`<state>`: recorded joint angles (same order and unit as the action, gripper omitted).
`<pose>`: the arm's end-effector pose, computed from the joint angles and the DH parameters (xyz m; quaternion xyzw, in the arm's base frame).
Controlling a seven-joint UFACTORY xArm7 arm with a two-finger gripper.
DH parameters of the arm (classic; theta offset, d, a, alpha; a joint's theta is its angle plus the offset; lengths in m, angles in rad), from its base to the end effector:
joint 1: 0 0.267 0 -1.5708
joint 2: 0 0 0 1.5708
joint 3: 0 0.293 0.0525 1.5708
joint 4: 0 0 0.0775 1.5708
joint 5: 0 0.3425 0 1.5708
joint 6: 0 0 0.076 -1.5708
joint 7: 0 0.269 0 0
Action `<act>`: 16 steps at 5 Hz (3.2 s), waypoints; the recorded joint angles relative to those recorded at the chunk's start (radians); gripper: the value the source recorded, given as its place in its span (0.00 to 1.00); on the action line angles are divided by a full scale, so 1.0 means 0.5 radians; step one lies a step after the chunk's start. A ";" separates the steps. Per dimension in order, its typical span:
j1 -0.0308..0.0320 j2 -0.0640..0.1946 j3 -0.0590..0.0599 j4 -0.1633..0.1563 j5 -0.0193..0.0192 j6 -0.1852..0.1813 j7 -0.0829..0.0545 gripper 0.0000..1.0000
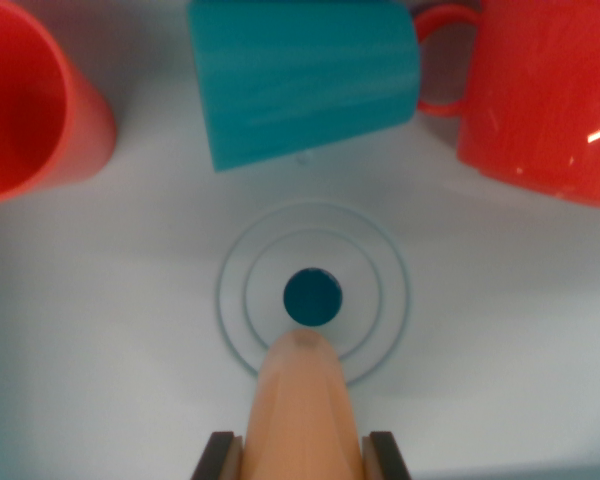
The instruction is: Pick detergent from the sink
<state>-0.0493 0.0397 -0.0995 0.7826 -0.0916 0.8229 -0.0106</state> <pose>0.4010 -0.0743 0.0842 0.9979 -0.0366 -0.0425 0.0310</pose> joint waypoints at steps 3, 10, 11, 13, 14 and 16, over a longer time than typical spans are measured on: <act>0.001 -0.027 0.001 0.057 0.0009 0.084 -0.004 1.00; 0.005 -0.122 0.006 0.259 0.0040 0.381 -0.018 1.00; 0.005 -0.122 0.006 0.259 0.0040 0.381 -0.018 1.00; 0.008 -0.182 0.010 0.385 0.0060 0.566 -0.027 1.00; 0.008 -0.182 0.010 0.385 0.0060 0.566 -0.027 1.00; 0.009 -0.211 0.011 0.447 0.0070 0.657 -0.032 1.00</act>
<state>-0.0448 -0.0660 -0.0939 1.0061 -0.0881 1.1516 -0.0265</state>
